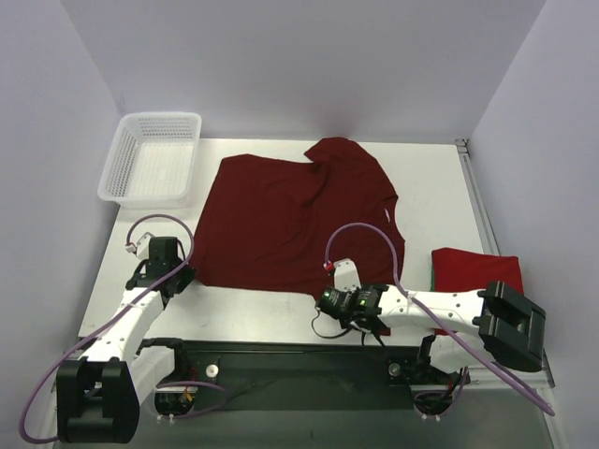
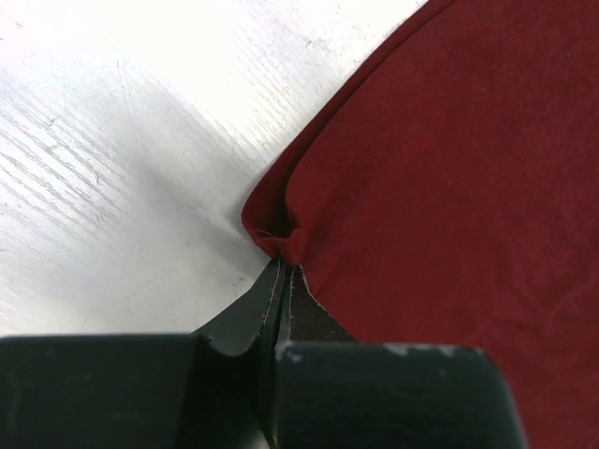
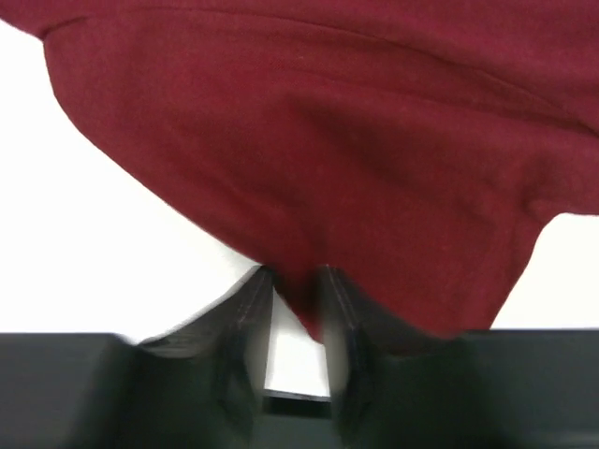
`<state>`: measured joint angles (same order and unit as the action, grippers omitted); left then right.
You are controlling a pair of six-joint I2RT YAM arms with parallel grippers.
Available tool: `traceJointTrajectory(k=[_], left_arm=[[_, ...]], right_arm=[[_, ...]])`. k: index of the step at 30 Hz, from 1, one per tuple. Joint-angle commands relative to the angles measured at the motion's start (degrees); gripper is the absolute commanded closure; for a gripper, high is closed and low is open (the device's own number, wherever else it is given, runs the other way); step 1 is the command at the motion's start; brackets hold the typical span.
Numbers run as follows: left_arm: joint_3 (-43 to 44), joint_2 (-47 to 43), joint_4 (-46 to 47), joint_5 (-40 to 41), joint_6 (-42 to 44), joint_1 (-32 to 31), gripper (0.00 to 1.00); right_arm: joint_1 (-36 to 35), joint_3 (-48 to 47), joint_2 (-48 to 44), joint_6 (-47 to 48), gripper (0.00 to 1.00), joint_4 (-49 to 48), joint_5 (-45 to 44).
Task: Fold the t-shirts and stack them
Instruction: Flatten out the tshirt
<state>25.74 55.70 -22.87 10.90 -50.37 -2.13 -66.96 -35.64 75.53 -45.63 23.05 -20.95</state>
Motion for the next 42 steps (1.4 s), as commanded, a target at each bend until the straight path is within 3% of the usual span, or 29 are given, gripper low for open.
traceJointTrajectory(k=[1, 3, 8, 13, 17, 19, 20, 23, 25, 30, 36, 42], left_arm=[[0.37, 0.2, 2.4, -0.7, 0.71, 0.2, 1.0], [0.54, 0.2, 2.31, -0.79, 0.8, 0.29, 1.0], [0.98, 0.28, 2.22, -1.14, 1.06, 0.29, 1.0], [1.51, 1.34, 2.74, -1.67, 1.06, 0.28, 1.0], [1.68, 1.87, 2.83, -2.19, 1.15, 0.29, 1.0], [1.69, 1.78, 2.92, -2.19, 1.06, 0.29, 1.0], [1.69, 1.69, 2.92, -2.28, 1.15, 0.2, 1.0], [1.69, 1.78, 3.01, -2.28, 1.15, 0.29, 1.0], [1.77, 1.87, 3.1, -2.28, 1.06, 0.28, 1.0], [1.95, 1.87, 2.92, -2.02, 1.15, 0.29, 1.0], [1.77, 1.25, 2.31, -1.76, 1.24, 0.29, 1.0], [1.25, 0.02, 2.04, -1.67, 1.59, 0.2, 1.0]], right_arm=[[-0.45, -1.98, 0.94, 0.97, 0.83, 1.21, -1.11], [-0.28, -3.72, -0.02, 2.47, 0.93, 2.78, -0.32], [3.23, -10.41, -5.2, 7.73, 0.97, 9.56, 5.99], [15.35, -11.65, -11.54, 14.23, 0.87, 9.47, 28.81], [23.96, -8.32, -11.81, 15.48, 0.79, 9.47, 32.81], [24.59, -7.08, -11.81, 14.87, 0.66, 9.47, 32.21], [24.07, -6.29, -11.98, 14.26, 0.51, 9.47, 30.81], [21.18, -6.02, -14.87, 11.8, 0.42, 9.38, 24.25], [16.26, -6.9, -17.07, 10.65, 0.43, 9.56, 21.14], [7.48, -8.83, -13.14, 4.16, 0.6, 9.21, 9.11], [3.59, -7.7, -7.14, -7.79, 0.57, 10.17, -0.31], [3.77, 5.04, -20.75, -23.35, 0.54, 12.28, -2.61]])
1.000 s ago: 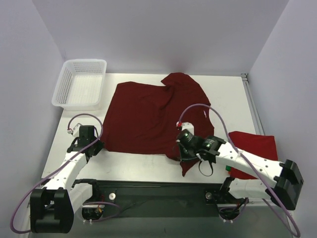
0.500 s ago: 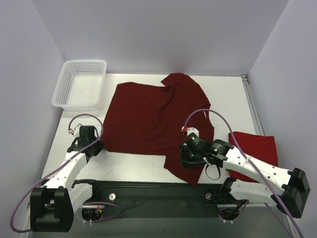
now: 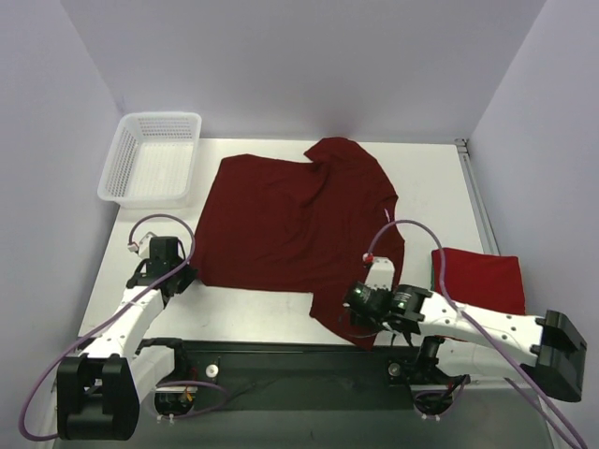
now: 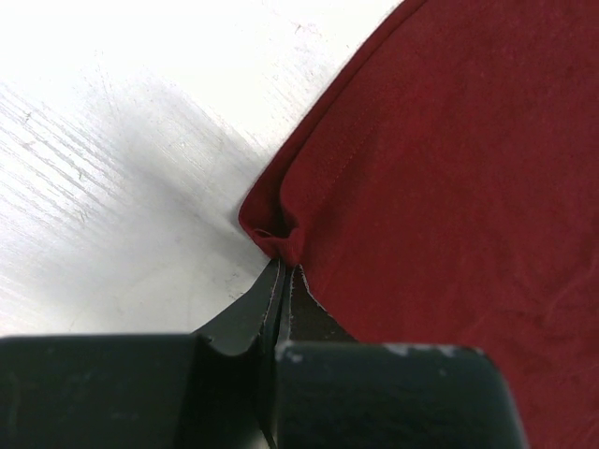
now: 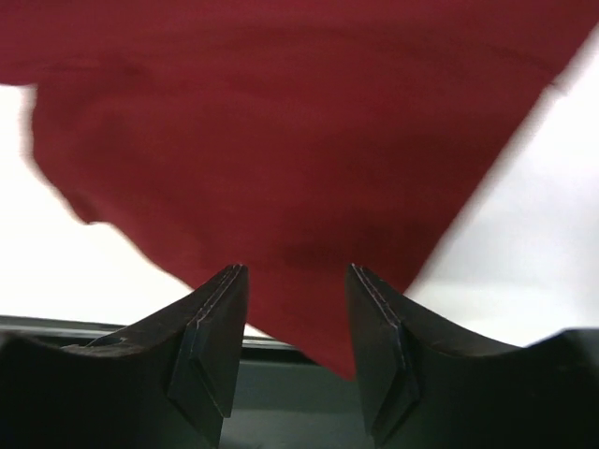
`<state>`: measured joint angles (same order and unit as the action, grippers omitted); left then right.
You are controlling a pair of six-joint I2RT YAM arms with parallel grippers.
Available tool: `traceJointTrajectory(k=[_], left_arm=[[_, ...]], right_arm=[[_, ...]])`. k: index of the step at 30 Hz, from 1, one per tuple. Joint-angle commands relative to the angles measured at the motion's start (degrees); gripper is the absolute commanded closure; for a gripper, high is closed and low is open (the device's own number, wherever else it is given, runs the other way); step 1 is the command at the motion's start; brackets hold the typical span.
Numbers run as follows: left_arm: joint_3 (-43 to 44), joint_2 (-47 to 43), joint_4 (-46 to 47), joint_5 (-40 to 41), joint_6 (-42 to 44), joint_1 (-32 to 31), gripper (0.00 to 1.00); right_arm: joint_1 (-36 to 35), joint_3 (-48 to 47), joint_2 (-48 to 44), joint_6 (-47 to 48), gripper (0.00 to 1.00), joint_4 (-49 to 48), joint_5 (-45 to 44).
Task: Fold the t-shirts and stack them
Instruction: Flatten out the tshirt, then grap the side of the flattened tshirt closest away from the robot with both arms
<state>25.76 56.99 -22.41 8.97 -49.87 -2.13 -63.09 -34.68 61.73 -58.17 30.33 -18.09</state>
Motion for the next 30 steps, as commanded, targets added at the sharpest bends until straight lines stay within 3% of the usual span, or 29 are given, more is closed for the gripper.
traceJointTrajectory(k=[1, 8, 24, 30], left_arm=[[1.14, -1.44, 1.58, 0.26, 1.09, 0.28, 1.0], [0.61, -2.15, 1.23, 0.17, 1.18, 0.28, 1.0], [0.43, -1.97, 1.41, 0.17, 0.91, 0.2, 1.0], [0.08, -1.71, 1.85, -0.09, 0.74, 0.2, 1.0]], right_arm=[[-0.28, 5.48, -9.33, -12.13, 0.54, 5.7, -5.21], [-0.54, 15.68, -23.31, -24.34, 0.53, 9.75, 0.05], [-3.09, 22.19, -22.45, -33.5, 0.57, 2.9, 6.31], [-3.0, 22.37, -20.78, -33.85, 0.74, 2.55, 3.94]])
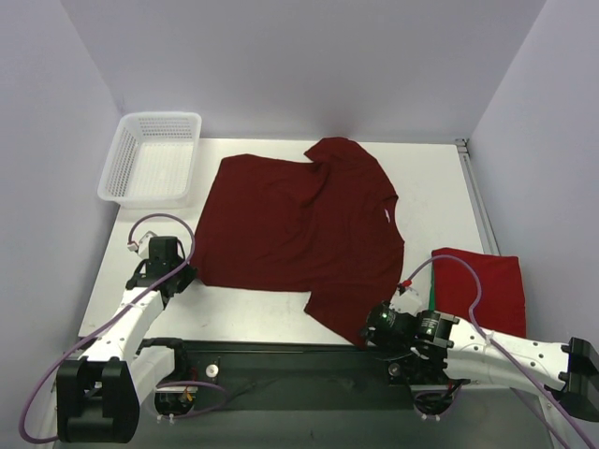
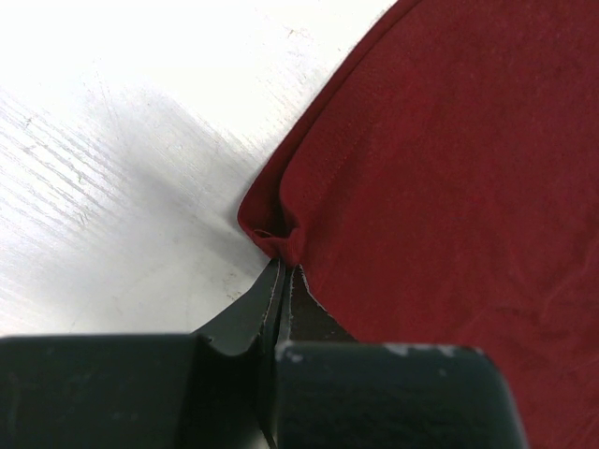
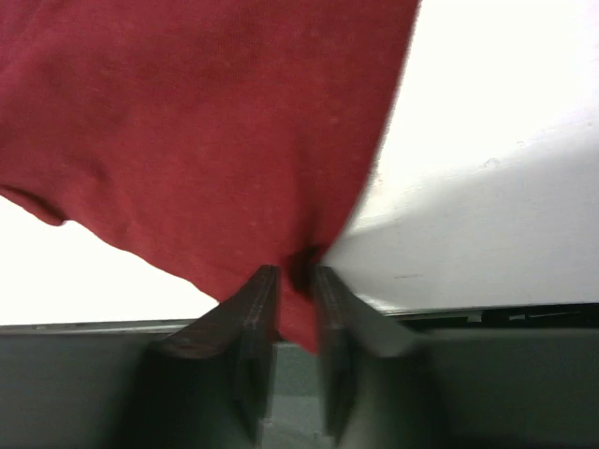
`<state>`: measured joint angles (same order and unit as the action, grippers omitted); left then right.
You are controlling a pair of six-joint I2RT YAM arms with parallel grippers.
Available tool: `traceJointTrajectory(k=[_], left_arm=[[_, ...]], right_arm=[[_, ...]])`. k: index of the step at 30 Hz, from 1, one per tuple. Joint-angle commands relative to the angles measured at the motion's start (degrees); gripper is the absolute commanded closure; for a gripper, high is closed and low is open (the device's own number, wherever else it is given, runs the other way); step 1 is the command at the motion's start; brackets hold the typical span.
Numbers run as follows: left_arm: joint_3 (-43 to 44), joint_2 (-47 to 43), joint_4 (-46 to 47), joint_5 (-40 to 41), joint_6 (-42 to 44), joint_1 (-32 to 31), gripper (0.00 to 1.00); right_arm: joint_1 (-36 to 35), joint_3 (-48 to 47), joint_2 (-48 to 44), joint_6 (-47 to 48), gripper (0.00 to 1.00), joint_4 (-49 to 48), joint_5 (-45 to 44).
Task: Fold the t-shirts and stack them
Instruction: Grap the side of the flattened tshirt closest away from the robot with both arms
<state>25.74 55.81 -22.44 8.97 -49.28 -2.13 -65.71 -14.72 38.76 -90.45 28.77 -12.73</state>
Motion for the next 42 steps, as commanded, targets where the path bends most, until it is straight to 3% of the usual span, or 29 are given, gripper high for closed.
traceJointTrajectory(k=[1, 5, 13, 15, 16, 17, 21, 23, 27, 38, 39, 40, 42], left_arm=[[0.1, -0.44, 2.04, -0.1, 0.15, 0.2, 1.0], [0.19, -0.44, 1.87, 0.08, 0.23, 0.2, 1.0], [0.28, -3.25, -0.15, 0.61, 0.23, 0.2, 1.0], [0.28, -3.52, -0.33, 0.52, 0.23, 0.11, 1.0], [0.19, -3.6, -0.33, 0.35, 0.15, 0.11, 1.0], [0.19, -3.6, -0.41, 0.43, 0.06, 0.11, 1.0], [0.02, -3.43, -0.33, 0.17, -0.21, -0.07, 1.0], [-0.16, -3.52, -0.33, 0.26, -0.21, -0.07, 1.0], [-0.6, -3.43, 0.02, 0.26, -0.21, -0.15, 1.0], [-1.48, -2.81, 1.17, 0.26, -0.38, -0.24, 1.0], [-1.57, -2.73, 1.17, 0.26, -0.38, -0.24, 1.0], [-1.65, -2.64, 1.25, 0.26, -0.47, -0.24, 1.0], [-1.74, -2.72, 1.25, 0.34, -0.47, -0.24, 1.0]], right_arm=[[-0.47, 2.24, 2.54, -1.22, 0.81, 4.1, -1.94], [-0.38, 1.01, 2.72, 0.54, 1.0, 5.32, -4.75], [-0.38, -7.5, -6.84, 4.48, 1.0, 20.17, -8.89], [-0.12, -8.04, -8.08, 6.25, 0.87, 20.88, -6.97], [-0.12, -8.04, -8.0, 6.69, 0.73, 21.06, -4.43], [-0.12, -7.78, -7.74, 6.52, 0.69, 21.15, -3.36], [-0.21, -6.11, -7.03, 6.17, 0.64, 20.88, -0.81], [-0.12, -5.41, -8.09, 5.64, 0.54, 20.45, -0.28], [-0.21, -3.92, -7.48, 5.46, 0.5, 17.21, 1.12], [-0.2, 2.24, -3.52, 2.74, 0.56, 5.59, 3.33], [-0.21, 2.59, -4.04, 2.39, 0.59, 5.33, 2.98], [-0.12, 2.85, -5.35, 1.69, 0.71, 5.15, 2.63], [-0.2, 3.64, -7.11, 1.34, 0.83, 4.98, 2.19]])
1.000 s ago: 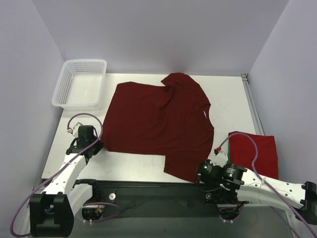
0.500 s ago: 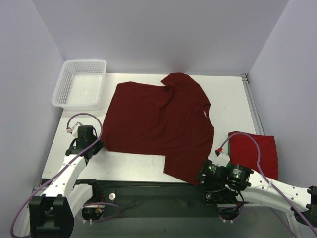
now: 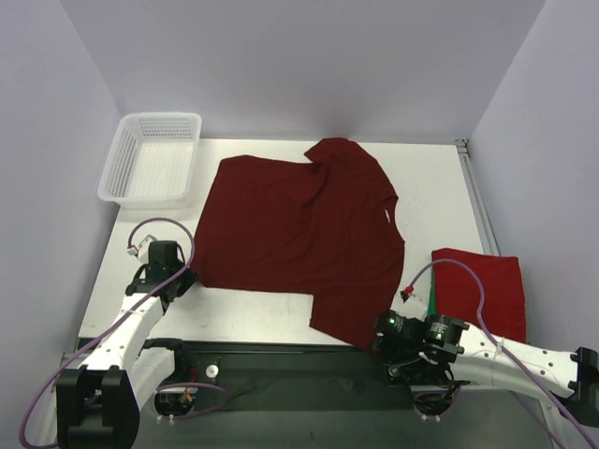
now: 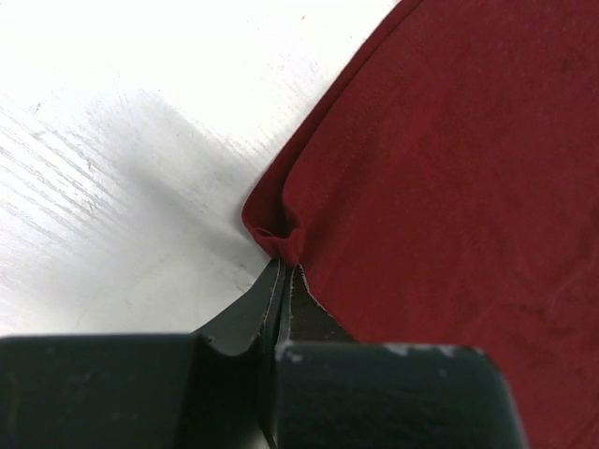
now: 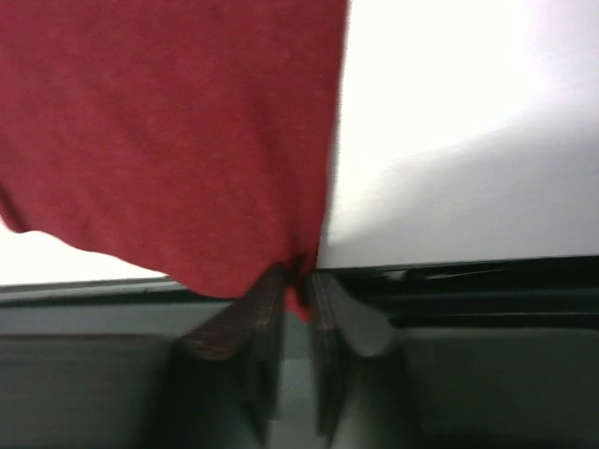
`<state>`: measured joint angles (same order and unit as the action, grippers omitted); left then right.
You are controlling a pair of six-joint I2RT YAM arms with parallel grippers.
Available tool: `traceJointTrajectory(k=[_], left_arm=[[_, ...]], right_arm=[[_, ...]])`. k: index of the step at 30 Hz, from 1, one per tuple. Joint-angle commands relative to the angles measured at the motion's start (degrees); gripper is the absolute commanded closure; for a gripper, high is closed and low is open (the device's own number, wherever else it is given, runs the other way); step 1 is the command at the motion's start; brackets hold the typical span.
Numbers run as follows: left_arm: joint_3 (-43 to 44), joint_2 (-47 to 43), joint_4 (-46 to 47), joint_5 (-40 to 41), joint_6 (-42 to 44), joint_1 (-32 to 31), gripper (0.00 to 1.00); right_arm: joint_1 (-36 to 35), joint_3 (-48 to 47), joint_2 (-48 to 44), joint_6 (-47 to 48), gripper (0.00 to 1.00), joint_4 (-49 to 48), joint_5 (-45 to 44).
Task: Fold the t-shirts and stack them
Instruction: Grap the side of the flattened tshirt closest away from the robot with both arms
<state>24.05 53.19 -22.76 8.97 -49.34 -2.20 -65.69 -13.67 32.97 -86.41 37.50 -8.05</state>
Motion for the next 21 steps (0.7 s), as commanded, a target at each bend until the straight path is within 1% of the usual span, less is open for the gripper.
traceJointTrajectory(k=[1, 4, 5, 7, 8, 10, 11, 13, 14, 17, 21], left_arm=[[-0.23, -0.1, 1.58, 0.52, -0.32, -0.18, 1.0], [-0.41, -0.45, 1.23, 0.87, -0.32, -0.18, 1.0], [-0.41, -0.72, 1.06, 0.96, -0.32, -0.18, 1.0], [-0.41, -1.15, 0.62, 1.48, -0.32, -0.18, 1.0], [-0.41, -1.33, 0.35, 1.75, -0.32, -0.18, 1.0], [-0.24, -2.12, -1.05, 2.97, -0.23, -0.18, 1.0], [-0.06, -2.39, -1.66, 3.42, -0.32, -0.18, 1.0], [0.12, -3.53, -3.33, 4.64, -0.4, -0.18, 1.0], [0.12, -3.97, -4.04, 5.0, -0.58, -0.26, 1.0], [-0.06, -5.99, -5.71, 5.88, -1.02, -0.35, 1.0], [-0.24, -9.15, -8.25, 6.32, -1.72, -0.61, 1.0]], right_arm=[[-0.14, 2.77, -2.9, -2.8, 0.87, -3.75, -2.67], [-0.14, 2.77, -5.97, -2.89, 0.99, -2.61, -3.02], [0.03, 1.99, -6.68, -3.06, 1.0, -0.95, -3.37], [-0.14, 0.41, -8.62, -3.06, 1.0, 1.86, -3.81], [-0.05, -0.56, -9.23, -2.8, 1.0, 5.19, -4.16], [-0.05, -4.33, -11.34, -1.75, 1.0, 9.24, -5.39], [-0.14, -6.09, -12.13, -1.31, 1.0, 13.26, -5.83], [-0.05, -10.92, -14.15, 0.36, 1.0, 17.68, -6.88], [-0.05, -12.42, -14.68, 0.71, 1.0, 21.88, -7.15], [-0.05, -17.43, -16.09, 1.77, 1.0, 28.04, -7.15], [-0.05, -21.22, -16.45, 2.82, 1.0, 32.37, -6.36]])
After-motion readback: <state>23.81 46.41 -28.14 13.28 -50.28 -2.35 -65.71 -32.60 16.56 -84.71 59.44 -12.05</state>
